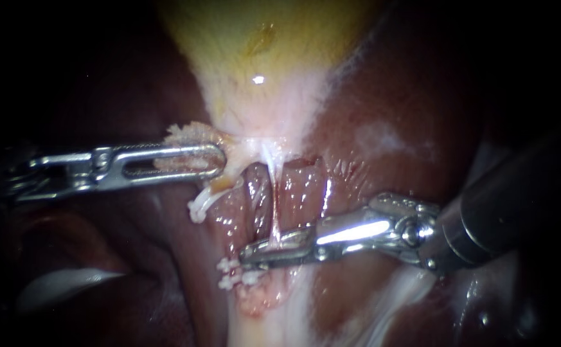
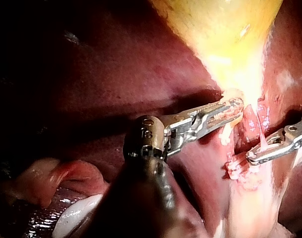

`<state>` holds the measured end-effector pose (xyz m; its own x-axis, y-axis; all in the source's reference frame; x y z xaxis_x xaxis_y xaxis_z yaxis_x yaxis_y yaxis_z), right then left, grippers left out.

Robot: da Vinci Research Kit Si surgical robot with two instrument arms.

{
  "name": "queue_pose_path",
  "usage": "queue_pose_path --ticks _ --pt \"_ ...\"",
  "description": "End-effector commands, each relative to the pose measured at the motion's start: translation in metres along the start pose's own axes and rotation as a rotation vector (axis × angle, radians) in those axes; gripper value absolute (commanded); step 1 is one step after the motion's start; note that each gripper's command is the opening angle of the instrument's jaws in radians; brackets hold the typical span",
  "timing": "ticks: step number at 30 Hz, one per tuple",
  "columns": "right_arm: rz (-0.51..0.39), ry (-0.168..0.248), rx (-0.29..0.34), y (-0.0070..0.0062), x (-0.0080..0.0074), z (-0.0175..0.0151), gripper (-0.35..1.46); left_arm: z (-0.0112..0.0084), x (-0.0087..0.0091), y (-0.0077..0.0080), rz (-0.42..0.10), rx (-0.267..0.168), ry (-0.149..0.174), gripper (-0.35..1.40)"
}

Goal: Going back second clip right tube

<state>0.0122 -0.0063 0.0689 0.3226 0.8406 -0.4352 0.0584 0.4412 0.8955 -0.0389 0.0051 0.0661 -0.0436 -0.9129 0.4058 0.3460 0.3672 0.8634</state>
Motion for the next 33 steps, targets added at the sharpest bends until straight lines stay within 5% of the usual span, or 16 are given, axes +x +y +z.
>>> queue_pose_path --ticks 1,13,18,24,33 --pt "0.000 0.000 0.000 0.0000 0.0000 0.0000 -0.35 0.0000 0.0000 0.0000 0.000 0.000 0.000 -0.35" --pt "-0.030 0.000 0.003 0.0000 0.0000 0.0000 -0.35 -0.0001 0.0000 0.0000 0.000 0.000 0.000 -0.35" --pt "-0.161 0.002 0.002 -0.0002 0.0000 0.0003 0.35 -0.0001 0.0000 -0.0001 0.001 0.000 0.000 -0.35" --pt "-0.244 0.017 -0.054 -0.0001 0.0001 0.0009 0.50 -0.0001 0.0001 -0.0001 0.001 0.000 0.000 -0.35" --pt "-0.269 0.009 -0.036 -0.0009 -0.0003 0.0009 0.50 -0.0001 0.0001 -0.0001 0.001 0.000 0.000 -0.35"
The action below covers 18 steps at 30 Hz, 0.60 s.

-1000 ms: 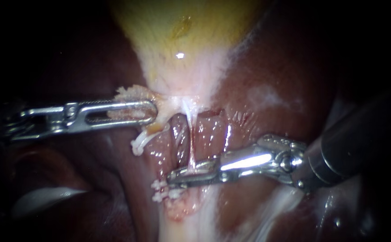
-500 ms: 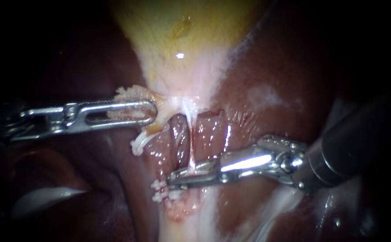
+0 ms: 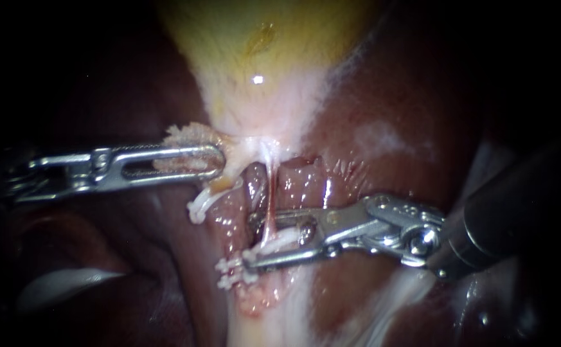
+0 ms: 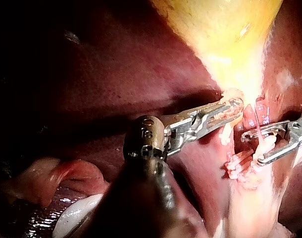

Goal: Going back second clip right tube

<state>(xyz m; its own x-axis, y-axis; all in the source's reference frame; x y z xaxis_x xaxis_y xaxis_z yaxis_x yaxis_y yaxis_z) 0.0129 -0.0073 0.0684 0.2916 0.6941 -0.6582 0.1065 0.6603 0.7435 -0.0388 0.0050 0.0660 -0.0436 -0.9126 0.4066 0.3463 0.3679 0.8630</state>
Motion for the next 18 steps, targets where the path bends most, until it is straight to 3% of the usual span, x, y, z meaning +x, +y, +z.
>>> queue_pose_path --ticks 1,11,18 --pt "0.000 -0.001 0.008 -0.0002 0.0001 -0.0001 0.50 0.0000 0.0000 0.0000 0.000 0.000 0.000 -0.35" --pt "-0.018 -0.012 0.067 -0.0025 0.0001 0.0002 0.50 0.0000 0.0001 0.0000 0.001 0.000 0.000 -0.35" --pt "-0.037 -0.014 0.076 -0.0021 0.0001 0.0001 0.50 0.0001 0.0002 0.0001 0.001 -0.001 -0.001 -0.35"
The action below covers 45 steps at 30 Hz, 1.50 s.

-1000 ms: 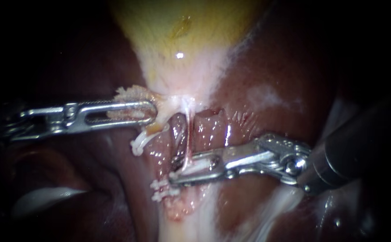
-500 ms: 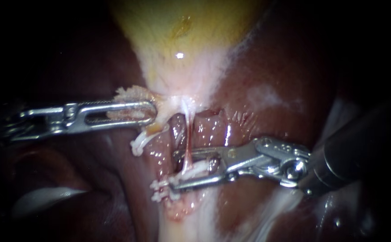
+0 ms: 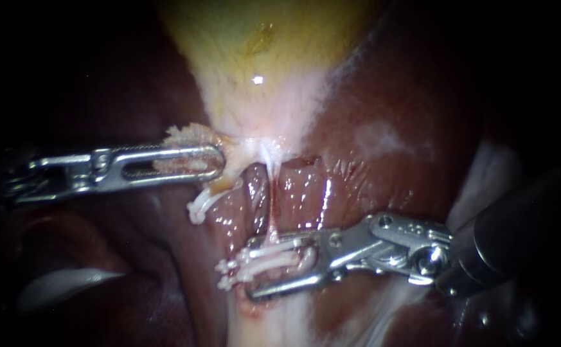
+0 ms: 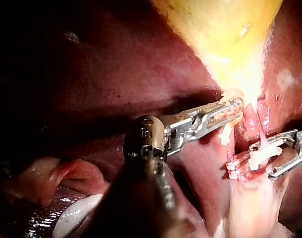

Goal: Going back second clip right tube

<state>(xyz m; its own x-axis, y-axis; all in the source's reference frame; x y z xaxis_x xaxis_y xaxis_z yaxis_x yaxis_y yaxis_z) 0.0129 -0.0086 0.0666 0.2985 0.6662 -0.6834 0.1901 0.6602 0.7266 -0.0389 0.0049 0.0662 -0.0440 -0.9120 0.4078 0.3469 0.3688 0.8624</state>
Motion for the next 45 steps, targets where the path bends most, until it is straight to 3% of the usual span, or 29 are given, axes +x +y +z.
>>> queue_pose_path --ticks 1,11,17,23,30,37,45 --pt "-0.007 0.000 -0.010 0.0004 -0.0002 -0.0002 0.50 0.0000 0.0000 0.0000 0.000 0.000 0.000 -0.35" --pt "-0.030 0.009 -0.124 0.0038 -0.0010 -0.0025 0.50 0.0002 0.0002 0.0000 0.001 -0.001 -0.001 -0.35" --pt "-0.062 0.005 -0.150 0.0045 -0.0016 -0.0041 0.50 0.0002 0.0002 0.0000 0.001 -0.001 -0.001 -0.35" --pt "-0.169 -0.011 -0.155 0.0034 -0.0013 -0.0068 0.50 0.0001 0.0002 0.0000 0.001 -0.001 -0.001 -0.35" --pt "-0.269 -0.028 -0.178 0.0015 0.0007 -0.0107 0.50 0.0000 0.0002 0.0000 0.001 0.000 0.000 -0.35" --pt "-0.308 -0.036 -0.179 -0.0004 0.0033 -0.0139 0.50 0.0001 0.0002 0.0000 0.001 0.000 0.000 -0.35" --pt "-0.323 -0.039 -0.174 -0.0014 0.0044 -0.0150 0.50 0.0002 0.0002 0.0000 0.001 -0.001 -0.001 -0.35"
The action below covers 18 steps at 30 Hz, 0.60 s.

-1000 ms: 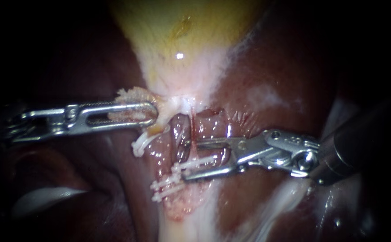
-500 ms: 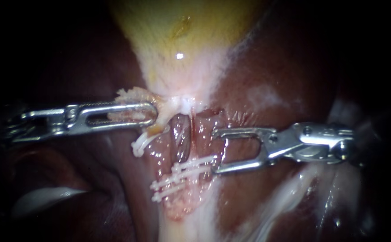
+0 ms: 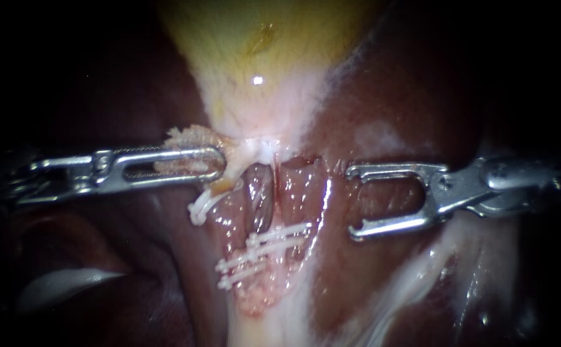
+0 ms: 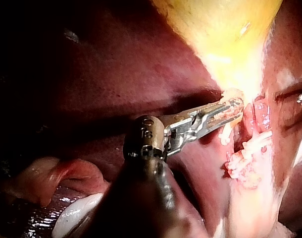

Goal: Going back second clip right tube

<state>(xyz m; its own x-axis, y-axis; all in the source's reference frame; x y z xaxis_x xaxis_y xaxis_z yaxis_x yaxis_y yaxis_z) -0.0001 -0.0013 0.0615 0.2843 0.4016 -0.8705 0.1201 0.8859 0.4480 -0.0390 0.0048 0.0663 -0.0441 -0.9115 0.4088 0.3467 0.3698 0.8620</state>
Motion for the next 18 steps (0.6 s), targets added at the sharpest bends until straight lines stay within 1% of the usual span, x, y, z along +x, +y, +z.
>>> queue_pose_path --ticks 1,5,7,9,10,14,18 --pt "0.001 0.000 0.000 0.0000 0.0000 0.0000 0.50 0.0001 0.0001 0.0001 0.000 -0.001 0.000 -0.35" --pt "0.001 0.000 0.000 -0.0001 0.0000 -0.0001 0.50 0.0008 0.0005 0.0003 0.002 -0.003 -0.006 -0.35" --pt "0.001 0.000 0.001 -0.0001 0.0000 -0.0001 0.50 0.0015 0.0008 0.0005 0.005 -0.012 -0.002 -0.35" --pt "0.001 0.000 0.000 -0.0001 0.0000 -0.0001 0.50 0.0022 0.0012 0.0009 0.007 -0.012 0.004 -0.35" --pt "0.001 0.000 0.000 -0.0001 0.0000 -0.0001 0.50 0.0027 0.0014 0.0012 0.015 -0.012 0.007 -0.35" --pt "0.001 0.000 0.001 -0.0001 -0.0001 -0.0002 0.50 0.0042 0.0021 0.0026 0.015 -0.015 0.017 -0.35" --pt "0.000 0.000 0.002 -0.0002 -0.0001 -0.0003 0.50 0.0055 0.0024 0.0035 0.018 -0.014 0.022 -0.35"
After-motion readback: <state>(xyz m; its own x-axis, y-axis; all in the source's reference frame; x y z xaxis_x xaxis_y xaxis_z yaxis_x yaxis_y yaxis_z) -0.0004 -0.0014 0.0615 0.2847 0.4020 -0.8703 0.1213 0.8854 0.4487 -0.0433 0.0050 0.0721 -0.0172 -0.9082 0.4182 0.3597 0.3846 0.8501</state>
